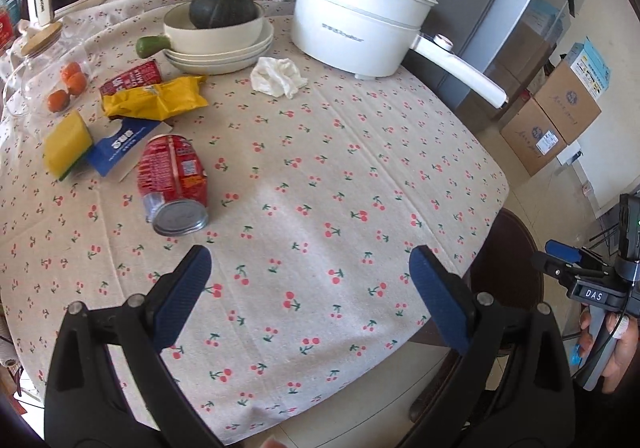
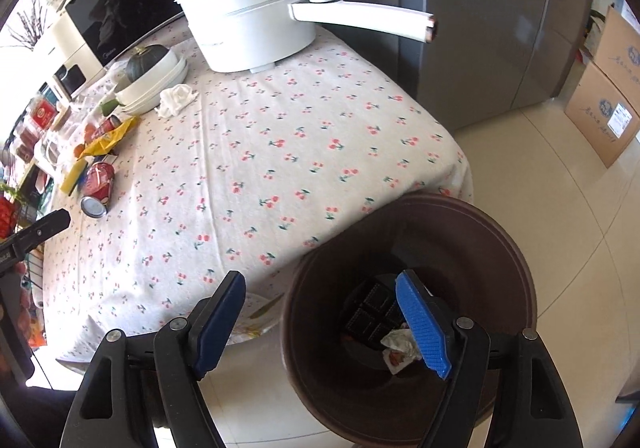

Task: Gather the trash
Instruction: 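Reach the left tool to the red can and grasp it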

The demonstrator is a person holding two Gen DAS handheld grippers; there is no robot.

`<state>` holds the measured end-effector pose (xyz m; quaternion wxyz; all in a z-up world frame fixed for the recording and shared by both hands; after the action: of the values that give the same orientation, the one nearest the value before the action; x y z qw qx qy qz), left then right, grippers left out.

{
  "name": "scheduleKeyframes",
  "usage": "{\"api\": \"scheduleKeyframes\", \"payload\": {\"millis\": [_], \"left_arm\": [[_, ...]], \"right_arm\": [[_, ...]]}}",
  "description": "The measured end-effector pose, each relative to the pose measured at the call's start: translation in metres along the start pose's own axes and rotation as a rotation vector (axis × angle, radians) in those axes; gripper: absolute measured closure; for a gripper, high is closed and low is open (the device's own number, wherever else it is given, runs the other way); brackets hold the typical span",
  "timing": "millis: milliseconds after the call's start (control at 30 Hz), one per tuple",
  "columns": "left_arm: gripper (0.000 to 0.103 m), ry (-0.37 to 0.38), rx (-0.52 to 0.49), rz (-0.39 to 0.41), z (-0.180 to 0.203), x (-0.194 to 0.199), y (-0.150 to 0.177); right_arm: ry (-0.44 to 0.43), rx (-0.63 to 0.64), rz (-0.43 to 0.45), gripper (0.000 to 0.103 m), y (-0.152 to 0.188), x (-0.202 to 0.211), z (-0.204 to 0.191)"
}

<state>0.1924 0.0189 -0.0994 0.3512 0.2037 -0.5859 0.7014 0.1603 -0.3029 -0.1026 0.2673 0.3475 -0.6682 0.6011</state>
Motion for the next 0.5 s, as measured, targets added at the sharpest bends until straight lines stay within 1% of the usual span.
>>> {"api": "scheduleKeyframes", "payload": {"millis": [167,300,400,500], "left_arm": [[0.004,-0.073,0.1,-0.007,-0.05,-0.007,-0.008],[0.004,-0.138,0.146,-0.04,-0.079,-0.029,-0.012],[0.004,-0.168,0.184,-0.072,-0.094,-0.05,-0.012],[0.008,-0.182,0.177,-0.101,-0.095,-0.071,-0.01]], "right_arm": [[-0.035,0.089,-0.017,0.023,-0.018,-0.016,-0.035],[-0.049,0.117,-0.03,0.022,-0.031,-0.033,-0.055],[-0.037,0.135,-0.048,0.021,-0.036,-0.049,-0.066],[-0.042,0.125,-0.074,0.021,-0.038,-0.062,-0.072]]}}
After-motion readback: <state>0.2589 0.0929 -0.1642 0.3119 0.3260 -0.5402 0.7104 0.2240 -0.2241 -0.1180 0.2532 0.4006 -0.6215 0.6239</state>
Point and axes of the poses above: each gripper's, at about its wrist camera, not at the fingertips, and x roughly against the way its jaws point, z to its right, y to its underside, the point moved 4 cm from there along -x, roughly the way its jaws point, and after that the axes turned 13 degrees about z, right-handed, at the moved point
